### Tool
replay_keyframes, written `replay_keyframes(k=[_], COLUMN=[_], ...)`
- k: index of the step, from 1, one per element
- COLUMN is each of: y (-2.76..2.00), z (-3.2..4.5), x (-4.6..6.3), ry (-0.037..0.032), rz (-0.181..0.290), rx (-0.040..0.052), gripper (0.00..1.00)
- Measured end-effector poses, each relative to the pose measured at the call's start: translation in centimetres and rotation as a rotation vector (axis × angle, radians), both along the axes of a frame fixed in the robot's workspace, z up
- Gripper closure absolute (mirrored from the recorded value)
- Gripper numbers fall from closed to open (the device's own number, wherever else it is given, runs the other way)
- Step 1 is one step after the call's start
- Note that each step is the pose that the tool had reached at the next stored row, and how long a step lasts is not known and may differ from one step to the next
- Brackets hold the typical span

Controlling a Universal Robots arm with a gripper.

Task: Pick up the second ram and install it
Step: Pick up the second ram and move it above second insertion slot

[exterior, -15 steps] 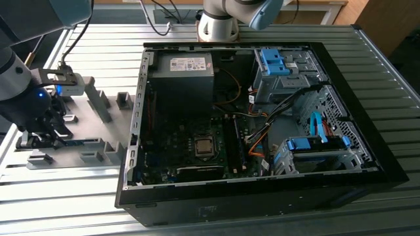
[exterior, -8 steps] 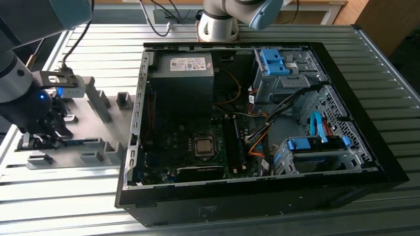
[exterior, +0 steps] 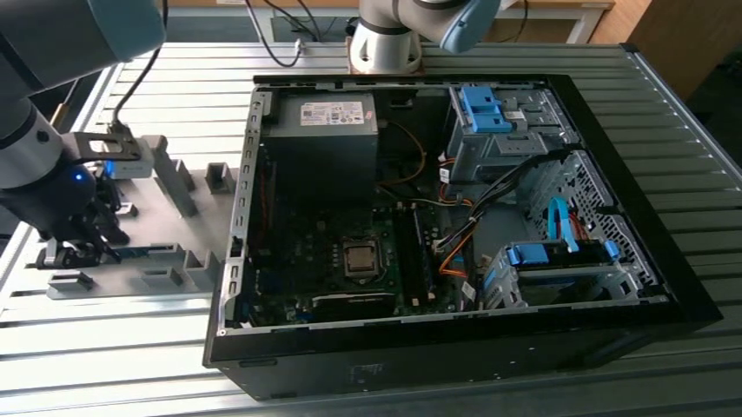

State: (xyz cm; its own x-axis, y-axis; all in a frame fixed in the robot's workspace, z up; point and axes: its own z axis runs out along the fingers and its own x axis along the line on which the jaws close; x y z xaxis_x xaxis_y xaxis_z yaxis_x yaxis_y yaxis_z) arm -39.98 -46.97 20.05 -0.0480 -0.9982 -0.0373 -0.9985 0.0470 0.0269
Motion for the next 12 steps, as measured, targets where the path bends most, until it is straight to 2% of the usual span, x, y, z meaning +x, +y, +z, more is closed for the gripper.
replay_keyframes(k=[12], y=[0.02], z=[-0.29], x=[-0.05], ry=[0.0000], rz=[0.000], rx=[-0.0004], gripper=[0.64])
